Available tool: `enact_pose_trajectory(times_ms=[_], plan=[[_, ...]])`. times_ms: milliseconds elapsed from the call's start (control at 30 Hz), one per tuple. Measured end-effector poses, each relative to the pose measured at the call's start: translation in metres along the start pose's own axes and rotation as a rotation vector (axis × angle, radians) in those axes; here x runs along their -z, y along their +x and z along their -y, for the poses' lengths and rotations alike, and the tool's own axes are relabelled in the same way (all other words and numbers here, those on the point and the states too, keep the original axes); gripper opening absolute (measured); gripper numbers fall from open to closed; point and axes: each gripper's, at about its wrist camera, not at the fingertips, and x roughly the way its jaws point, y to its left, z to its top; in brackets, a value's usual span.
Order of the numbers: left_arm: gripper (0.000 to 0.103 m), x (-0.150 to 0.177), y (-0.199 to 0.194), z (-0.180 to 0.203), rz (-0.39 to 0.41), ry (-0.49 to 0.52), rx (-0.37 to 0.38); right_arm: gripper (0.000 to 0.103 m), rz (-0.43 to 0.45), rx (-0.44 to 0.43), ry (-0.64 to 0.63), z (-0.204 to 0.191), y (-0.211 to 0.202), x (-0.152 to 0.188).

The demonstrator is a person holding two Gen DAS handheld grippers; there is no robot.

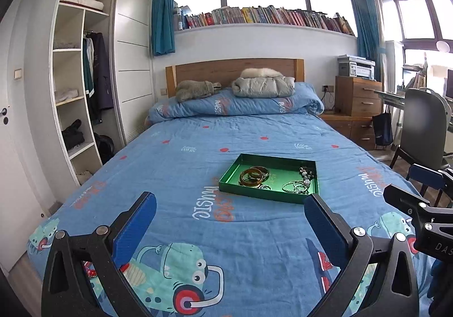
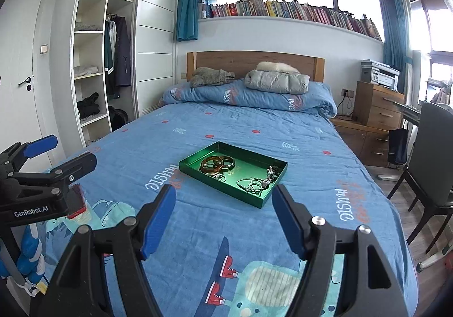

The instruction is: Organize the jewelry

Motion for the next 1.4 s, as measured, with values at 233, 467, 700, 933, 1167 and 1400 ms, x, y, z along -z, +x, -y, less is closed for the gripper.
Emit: enact_pose_trajectory(times_ms=[233,467,700,933,1167,1400], plan=[[0.103,-0.002,-0.024,-0.003,0.033,-0.005,-0.004,0.069,0.033,0.021,0.01,0.004,-0.024,-0.001],[0.103,-0.004,-0.036,-0.004,0.06,-0.007,-0.008,0.069,0.059,0.042,0.02,0.009,-0.038,-0.004],[0.103,-0.005,-0.04,-0.007,0.069,-0.01,-0.011,0.069,0.068,0.05,0.016,0.009,-0.043,-0.005],[0.103,-0.004,-0.041,-0.008,0.067,-0.01,-0.008,0.069,0.069,0.053,0.016,0.009,-0.045,-0.003],[0.103,-0.004,-0.043,-0.008,0.067,-0.012,-0.009,0.069,0.069,0.053,0.017,0.009,-0.045,-0.003],[0.103,-0.001,-0.044,-0.009,0.064,-0.011,-0.01,0.069,0.062,0.053,0.021,0.011,-0.048,0.002]])
